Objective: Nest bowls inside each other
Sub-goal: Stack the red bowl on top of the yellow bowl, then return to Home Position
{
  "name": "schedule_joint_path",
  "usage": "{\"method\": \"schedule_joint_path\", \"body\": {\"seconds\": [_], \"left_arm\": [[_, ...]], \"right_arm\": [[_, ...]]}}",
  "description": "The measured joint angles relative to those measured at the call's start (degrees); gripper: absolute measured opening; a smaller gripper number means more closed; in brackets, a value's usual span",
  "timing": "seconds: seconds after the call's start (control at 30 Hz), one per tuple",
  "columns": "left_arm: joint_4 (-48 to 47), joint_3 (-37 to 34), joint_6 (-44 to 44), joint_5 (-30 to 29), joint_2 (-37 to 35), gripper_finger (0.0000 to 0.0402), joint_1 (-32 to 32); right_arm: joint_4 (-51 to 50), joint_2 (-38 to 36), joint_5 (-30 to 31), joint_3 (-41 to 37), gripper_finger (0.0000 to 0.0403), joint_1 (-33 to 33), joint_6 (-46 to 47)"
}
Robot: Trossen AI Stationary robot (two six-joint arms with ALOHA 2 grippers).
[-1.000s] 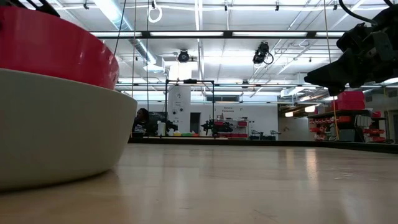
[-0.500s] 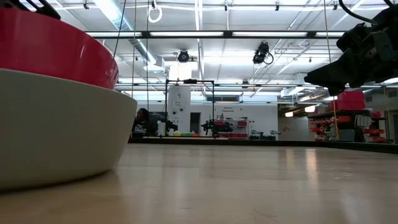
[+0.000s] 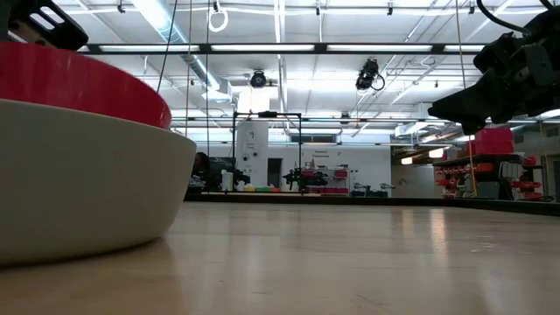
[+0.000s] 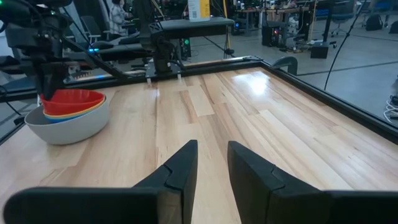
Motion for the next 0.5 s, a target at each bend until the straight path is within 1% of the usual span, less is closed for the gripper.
{"method": "schedule_joint_path", "body": {"seconds": [0.07, 0.13, 0.37, 0.5], "left_arm": [[0.53, 0.0, 0.46, 0.25, -0.28, 0.0035, -0.04], [0.83, 0.0, 0.48, 0.65, -0.28, 0.0063, -0.04], [1.03, 0.0, 0.37, 0.17, -0.28, 0.0201, -0.07], [1.12, 0.0, 0.5, 0.11, -0.28, 0.0265, -0.02]], "right_arm": [[0.0, 0.0, 0.02, 0.0, 0.0096, 0.0, 0.02], [0.0, 0.0, 0.01, 0.0, 0.0096, 0.01, 0.01], [0.0, -0.01, 0.0, 0.01, 0.0096, 0.0, 0.01], [0.0, 0.0, 0.0, 0.0, 0.0095, 0.0, 0.0]]}}
